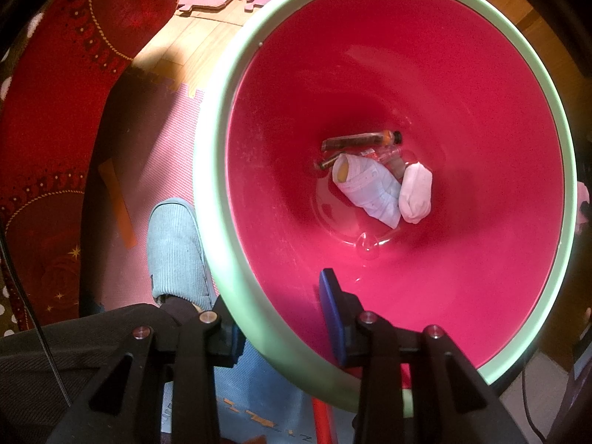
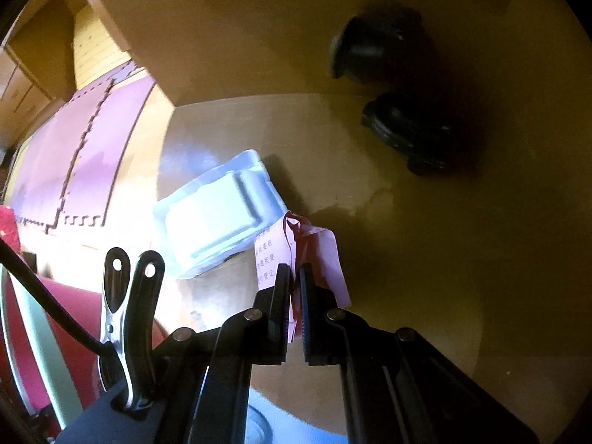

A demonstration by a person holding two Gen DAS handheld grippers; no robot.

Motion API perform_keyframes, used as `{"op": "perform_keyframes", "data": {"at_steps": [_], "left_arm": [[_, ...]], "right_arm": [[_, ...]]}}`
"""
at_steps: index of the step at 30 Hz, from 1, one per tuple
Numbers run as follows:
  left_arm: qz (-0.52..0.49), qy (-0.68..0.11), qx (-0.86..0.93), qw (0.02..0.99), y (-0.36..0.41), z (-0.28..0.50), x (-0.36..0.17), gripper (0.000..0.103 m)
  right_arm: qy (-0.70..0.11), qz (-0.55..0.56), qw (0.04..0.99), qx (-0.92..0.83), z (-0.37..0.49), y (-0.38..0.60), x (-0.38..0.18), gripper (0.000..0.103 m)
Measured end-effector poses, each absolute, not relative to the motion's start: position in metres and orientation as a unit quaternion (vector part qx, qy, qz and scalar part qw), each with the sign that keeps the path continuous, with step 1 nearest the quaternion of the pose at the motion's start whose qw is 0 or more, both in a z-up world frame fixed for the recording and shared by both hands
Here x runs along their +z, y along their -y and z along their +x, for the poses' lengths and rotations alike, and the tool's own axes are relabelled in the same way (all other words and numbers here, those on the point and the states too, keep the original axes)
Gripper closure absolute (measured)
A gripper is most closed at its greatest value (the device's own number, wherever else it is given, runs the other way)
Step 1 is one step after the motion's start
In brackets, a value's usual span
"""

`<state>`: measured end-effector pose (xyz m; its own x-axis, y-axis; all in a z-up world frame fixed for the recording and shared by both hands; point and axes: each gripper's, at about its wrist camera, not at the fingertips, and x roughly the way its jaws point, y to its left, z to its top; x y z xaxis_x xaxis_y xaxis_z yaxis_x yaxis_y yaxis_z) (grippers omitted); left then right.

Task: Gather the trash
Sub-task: 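Carry the pink papers with the right tool over the red bucket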

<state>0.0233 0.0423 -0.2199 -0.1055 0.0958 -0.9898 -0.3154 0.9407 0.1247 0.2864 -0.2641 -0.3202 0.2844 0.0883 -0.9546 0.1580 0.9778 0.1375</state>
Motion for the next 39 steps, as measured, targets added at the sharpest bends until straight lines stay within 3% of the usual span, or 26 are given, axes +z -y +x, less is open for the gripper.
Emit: {"op": "perform_keyframes", "data": {"at_steps": [39], "left_arm": [[-0.076, -0.728, 0.154, 0.664, -0.042, 0.024, -0.22, 0.067]], "right_arm": [[-0.603, 0.011, 0.786, 0.135, 0.227, 0.158, -0.261, 0.097]]}}
